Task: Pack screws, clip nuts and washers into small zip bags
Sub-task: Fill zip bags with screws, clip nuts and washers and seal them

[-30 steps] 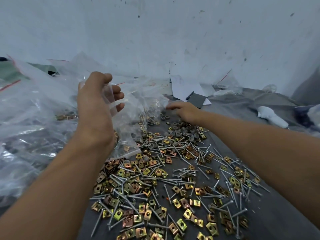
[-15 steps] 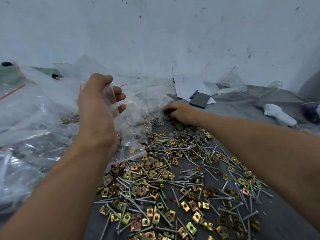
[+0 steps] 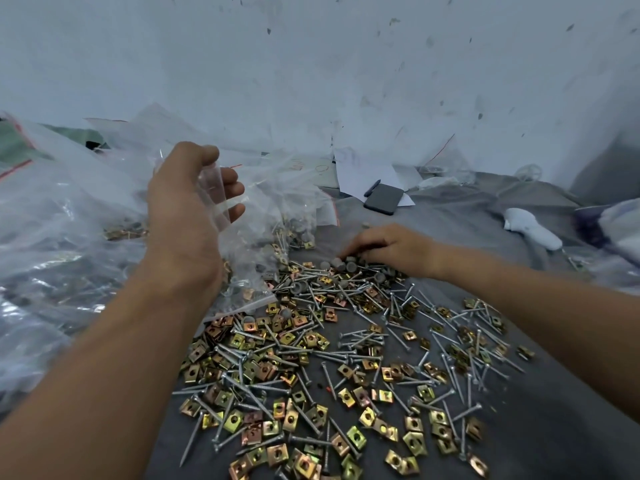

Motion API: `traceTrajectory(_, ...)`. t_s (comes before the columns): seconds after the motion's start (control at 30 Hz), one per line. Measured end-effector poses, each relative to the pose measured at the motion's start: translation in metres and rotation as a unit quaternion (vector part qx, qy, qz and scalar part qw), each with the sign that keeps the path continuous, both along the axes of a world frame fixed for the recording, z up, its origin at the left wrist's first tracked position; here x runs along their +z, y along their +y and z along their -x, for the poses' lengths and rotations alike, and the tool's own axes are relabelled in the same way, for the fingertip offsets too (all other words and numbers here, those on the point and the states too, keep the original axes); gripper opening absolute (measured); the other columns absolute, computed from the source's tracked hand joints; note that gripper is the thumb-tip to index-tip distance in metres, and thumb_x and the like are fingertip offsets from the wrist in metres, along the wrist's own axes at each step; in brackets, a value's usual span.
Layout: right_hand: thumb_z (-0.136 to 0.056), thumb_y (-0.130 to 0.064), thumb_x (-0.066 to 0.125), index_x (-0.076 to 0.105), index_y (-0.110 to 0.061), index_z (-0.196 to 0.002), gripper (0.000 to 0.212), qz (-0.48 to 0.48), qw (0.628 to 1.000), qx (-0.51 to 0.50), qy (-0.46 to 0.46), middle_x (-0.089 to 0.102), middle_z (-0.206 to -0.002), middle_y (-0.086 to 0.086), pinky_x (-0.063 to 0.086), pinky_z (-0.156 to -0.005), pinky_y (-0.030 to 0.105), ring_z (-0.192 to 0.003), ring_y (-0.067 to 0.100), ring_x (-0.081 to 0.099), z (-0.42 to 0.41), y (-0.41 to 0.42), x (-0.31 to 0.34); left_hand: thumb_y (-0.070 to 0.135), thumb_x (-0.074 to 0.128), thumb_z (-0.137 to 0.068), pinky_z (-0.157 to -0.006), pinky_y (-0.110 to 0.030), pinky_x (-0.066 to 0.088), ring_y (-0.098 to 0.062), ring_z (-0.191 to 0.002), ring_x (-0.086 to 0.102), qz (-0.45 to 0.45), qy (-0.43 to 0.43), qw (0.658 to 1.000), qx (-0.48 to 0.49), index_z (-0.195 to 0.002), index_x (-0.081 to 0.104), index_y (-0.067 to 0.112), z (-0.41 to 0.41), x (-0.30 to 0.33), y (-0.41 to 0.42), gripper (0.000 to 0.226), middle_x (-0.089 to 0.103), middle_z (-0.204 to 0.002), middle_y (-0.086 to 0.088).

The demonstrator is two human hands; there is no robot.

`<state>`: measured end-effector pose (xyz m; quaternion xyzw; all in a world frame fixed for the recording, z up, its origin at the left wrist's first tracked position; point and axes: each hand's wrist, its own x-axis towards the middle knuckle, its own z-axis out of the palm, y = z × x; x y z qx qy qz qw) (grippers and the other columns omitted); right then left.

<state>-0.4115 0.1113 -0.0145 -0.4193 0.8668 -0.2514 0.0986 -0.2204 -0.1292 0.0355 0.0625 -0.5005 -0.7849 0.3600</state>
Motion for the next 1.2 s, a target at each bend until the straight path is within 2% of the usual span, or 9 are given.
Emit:
traceTrajectory(0.1, -0.099, 0.0, 0.062, 0.075, -0.034, -0.117, 0.041, -0.011, 1.0, 0.007, -0.007, 0.072, -0.112, -0.023, 0.046, -0.094, 0.014, -0.108, -0.007, 0.064, -0.009, 0.013, 0.004, 0.038, 0.059, -0.08, -0.077, -0.035, 0.053, -0.017, -0.083, 0.062, 0.003, 0.0, 1.0, -0.001, -0.095, 0.059, 0.02, 0.0, 0.0, 0.003, 0.023, 0.064, -0.083, 0.002)
traceTrajectory(0.23, -0.099, -0.023, 0.068, 0.07, -0.036, -0.127, 0.031, -0.136, 0.979, 0.043, 0.143, 0.067, -0.124, -0.017, 0.043, -0.1, 0.023, -0.114, 0.002, 0.059, -0.018, 0.019, 0.014, 0.037, 0.059, -0.083, -0.078, -0.036, 0.052, -0.016, -0.084, 0.061, 0.007, -0.002, 1.0, -0.005, -0.094, 0.059, 0.022, -0.001, 0.001, 0.005, 0.019, 0.064, -0.084, 0.003)
traceTrajectory(0.43, -0.102, -0.008, 0.06, 0.077, -0.024, -0.115, 0.026, 0.059, 0.988, -0.037, 0.139, 0.073, -0.109, -0.013, 0.047, -0.087, 0.011, -0.103, -0.005, 0.065, -0.018, 0.019, 0.034, 0.031, 0.056, -0.094, -0.08, -0.037, 0.051, -0.016, -0.083, 0.061, 0.001, -0.005, 1.0, 0.001, -0.094, 0.059, 0.021, -0.003, 0.002, 0.006, 0.01, 0.064, -0.083, 0.004)
traceTrajectory(0.53, -0.102, -0.022, 0.065, 0.076, -0.036, -0.115, 0.022, -0.08, 0.984, -0.014, 0.157, 0.067, -0.105, -0.025, 0.047, -0.082, 0.013, -0.096, -0.015, 0.06, -0.017, 0.017, 0.035, 0.031, 0.055, -0.095, -0.08, -0.036, 0.05, -0.015, -0.082, 0.06, 0.0, -0.013, 1.0, -0.008, -0.101, 0.056, 0.017, -0.003, 0.002, 0.009, 0.016, 0.062, -0.086, 0.003)
traceTrajectory(0.67, -0.101, -0.024, 0.065, 0.067, -0.032, -0.133, 0.033, -0.204, 0.967, 0.002, 0.156, 0.061, -0.136, -0.004, 0.042, -0.111, 0.042, -0.133, 0.016, 0.054, -0.018, 0.005, 0.017, 0.033, 0.056, -0.093, -0.08, -0.034, 0.05, -0.014, -0.082, 0.06, 0.01, -0.016, 1.0, -0.023, -0.107, 0.054, 0.013, -0.004, 0.003, 0.012, 0.025, 0.061, -0.089, 0.002)
traceTrajectory(0.73, -0.098, -0.023, 0.068, 0.067, -0.03, -0.134, 0.036, -0.204, 0.964, 0.001, 0.171, 0.062, -0.133, -0.001, 0.044, -0.109, 0.04, -0.126, 0.02, 0.058, -0.015, -0.001, 0.017, 0.037, 0.058, -0.084, -0.08, -0.034, 0.051, -0.014, -0.082, 0.06, 0.013, -0.018, 0.999, -0.032, -0.108, 0.054, 0.012, -0.005, 0.004, 0.014, 0.035, 0.061, -0.091, 0.001)
traceTrajectory(0.83, -0.095, -0.018, 0.071, 0.069, -0.028, -0.128, 0.034, -0.215, 0.961, 0.005, 0.175, 0.06, -0.112, -0.008, 0.049, -0.096, 0.034, -0.107, 0.016, 0.061, -0.01, -0.009, 0.018, 0.039, 0.06, -0.079, -0.079, -0.035, 0.052, -0.014, -0.082, 0.062, 0.011, -0.023, 0.999, -0.036, -0.109, 0.055, 0.013, -0.005, 0.003, 0.014, 0.04, 0.063, -0.091, 0.0)
traceTrajectory(0.97, -0.094, -0.01, 0.069, 0.068, -0.023, -0.117, 0.027, -0.218, 0.963, 0.007, 0.158, 0.061, -0.101, -0.012, 0.044, -0.076, 0.021, -0.099, 0.015, 0.063, -0.002, -0.012, 0.022, 0.039, 0.06, -0.079, -0.078, -0.034, 0.053, -0.014, -0.083, 0.063, 0.012, -0.032, 0.999, -0.037, -0.109, 0.056, 0.013, -0.005, 0.002, 0.015, 0.04, 0.065, -0.09, 0.0)
traceTrajectory(1.2, -0.091, -0.014, 0.074, 0.068, -0.026, -0.115, 0.028, -0.213, 0.96, 0.031, 0.179, 0.064, -0.099, -0.015, 0.051, -0.082, 0.03, -0.093, 0.01, 0.062, -0.008, -0.009, 0.024, 0.037, 0.059, -0.087, -0.081, -0.037, 0.053, -0.014, -0.083, 0.064, 0.026, -0.042, 0.997, -0.055, -0.109, 0.058, 0.012, -0.007, 0.002, 0.019, 0.033, 0.066, -0.091, -0.001)
